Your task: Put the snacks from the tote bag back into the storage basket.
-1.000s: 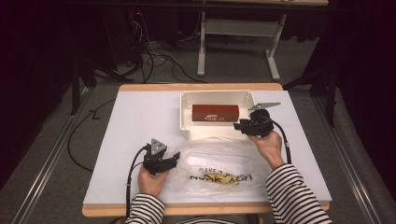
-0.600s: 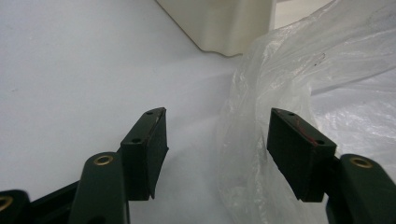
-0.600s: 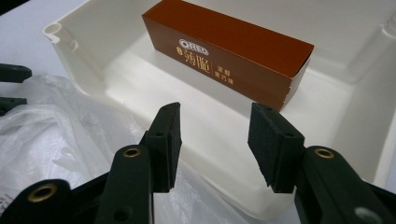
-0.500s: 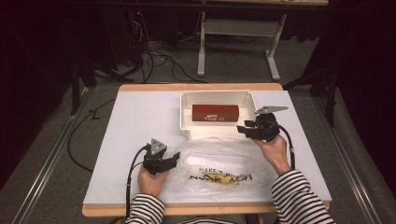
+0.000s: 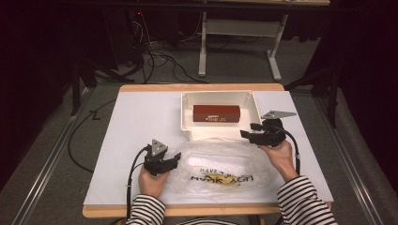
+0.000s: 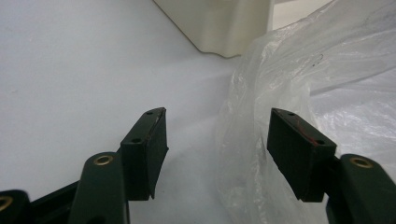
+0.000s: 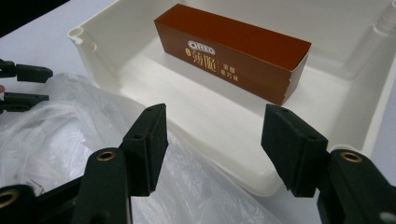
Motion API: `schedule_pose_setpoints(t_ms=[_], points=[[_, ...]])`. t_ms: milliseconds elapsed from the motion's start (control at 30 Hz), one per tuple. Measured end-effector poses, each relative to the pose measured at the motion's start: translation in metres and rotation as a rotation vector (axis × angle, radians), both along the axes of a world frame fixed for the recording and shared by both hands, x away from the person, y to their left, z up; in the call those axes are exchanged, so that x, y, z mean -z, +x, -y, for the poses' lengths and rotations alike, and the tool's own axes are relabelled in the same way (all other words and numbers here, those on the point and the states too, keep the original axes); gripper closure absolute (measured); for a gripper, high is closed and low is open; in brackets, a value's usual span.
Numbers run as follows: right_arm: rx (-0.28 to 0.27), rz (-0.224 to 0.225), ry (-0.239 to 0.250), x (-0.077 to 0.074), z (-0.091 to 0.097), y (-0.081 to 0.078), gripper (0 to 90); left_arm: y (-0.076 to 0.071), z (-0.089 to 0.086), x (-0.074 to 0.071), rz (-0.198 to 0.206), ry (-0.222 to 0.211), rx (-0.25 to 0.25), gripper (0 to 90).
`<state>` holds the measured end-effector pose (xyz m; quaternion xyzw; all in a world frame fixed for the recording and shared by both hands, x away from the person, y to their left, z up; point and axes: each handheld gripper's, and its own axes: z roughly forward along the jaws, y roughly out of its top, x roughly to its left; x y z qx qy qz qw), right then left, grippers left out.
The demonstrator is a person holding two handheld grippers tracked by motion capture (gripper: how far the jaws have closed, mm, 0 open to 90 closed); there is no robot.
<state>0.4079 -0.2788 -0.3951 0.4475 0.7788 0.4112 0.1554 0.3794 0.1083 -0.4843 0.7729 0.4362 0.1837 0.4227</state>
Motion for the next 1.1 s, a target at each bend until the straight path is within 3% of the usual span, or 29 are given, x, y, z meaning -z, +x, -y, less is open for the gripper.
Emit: schedule_pose_setpoints(t_ms=[300,633,1100], points=[[0.015,0.016,0.013,0.005,0.008,-0.011,39.9,0.001,-0.002,0.000,-0.012,-0.016,-0.007,39.3],[0.054,0.032,0.048,0.013,0.024,-0.026,41.3,0.000,-0.004,-0.001,0.003,-0.039,-0.012,40.4],[0.100,0.025,0.064,0.029,0.048,-0.043,43.9,-0.006,-0.012,-0.010,0.008,-0.065,0.000,40.7]])
